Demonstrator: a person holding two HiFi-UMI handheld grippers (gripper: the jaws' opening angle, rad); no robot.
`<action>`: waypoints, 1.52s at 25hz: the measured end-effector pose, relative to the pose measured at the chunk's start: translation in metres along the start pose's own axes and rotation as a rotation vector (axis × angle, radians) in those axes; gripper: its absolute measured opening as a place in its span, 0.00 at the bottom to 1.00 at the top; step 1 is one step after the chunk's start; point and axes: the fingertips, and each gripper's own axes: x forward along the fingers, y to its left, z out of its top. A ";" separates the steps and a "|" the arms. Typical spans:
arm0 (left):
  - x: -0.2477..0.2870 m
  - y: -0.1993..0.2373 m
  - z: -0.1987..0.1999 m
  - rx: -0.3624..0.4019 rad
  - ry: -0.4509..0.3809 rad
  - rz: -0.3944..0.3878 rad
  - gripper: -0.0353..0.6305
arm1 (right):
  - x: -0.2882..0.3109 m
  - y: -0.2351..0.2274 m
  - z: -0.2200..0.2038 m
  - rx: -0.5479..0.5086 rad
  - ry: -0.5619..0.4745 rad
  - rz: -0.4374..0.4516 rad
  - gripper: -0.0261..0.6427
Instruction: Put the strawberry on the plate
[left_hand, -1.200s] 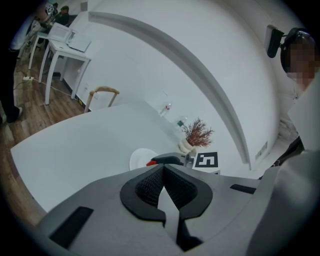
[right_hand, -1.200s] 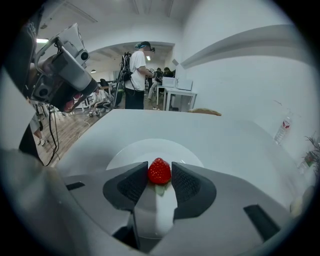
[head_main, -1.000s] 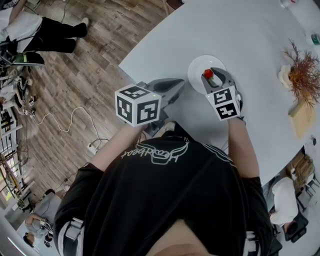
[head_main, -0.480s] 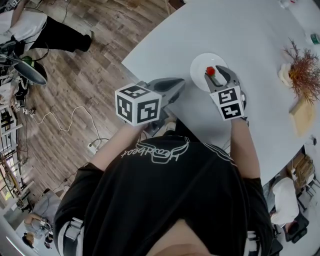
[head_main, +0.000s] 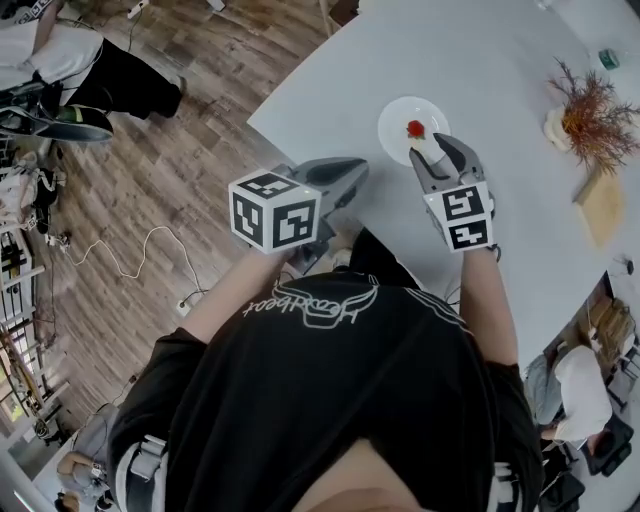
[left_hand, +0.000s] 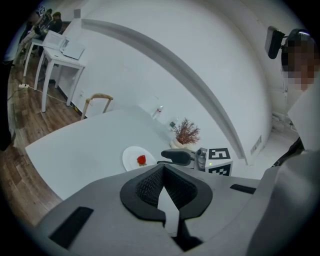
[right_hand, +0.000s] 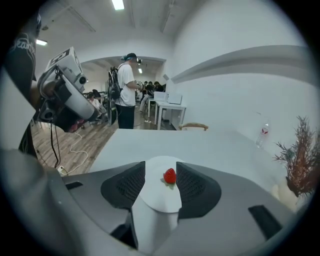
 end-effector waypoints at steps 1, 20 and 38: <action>-0.003 -0.003 -0.004 0.008 -0.001 -0.005 0.06 | -0.007 0.005 0.002 0.015 -0.016 -0.003 0.28; -0.075 -0.097 -0.025 0.170 -0.059 -0.162 0.06 | -0.167 0.097 0.037 0.146 -0.237 -0.089 0.13; -0.107 -0.150 -0.026 0.273 -0.095 -0.236 0.06 | -0.229 0.118 0.059 0.292 -0.369 -0.061 0.05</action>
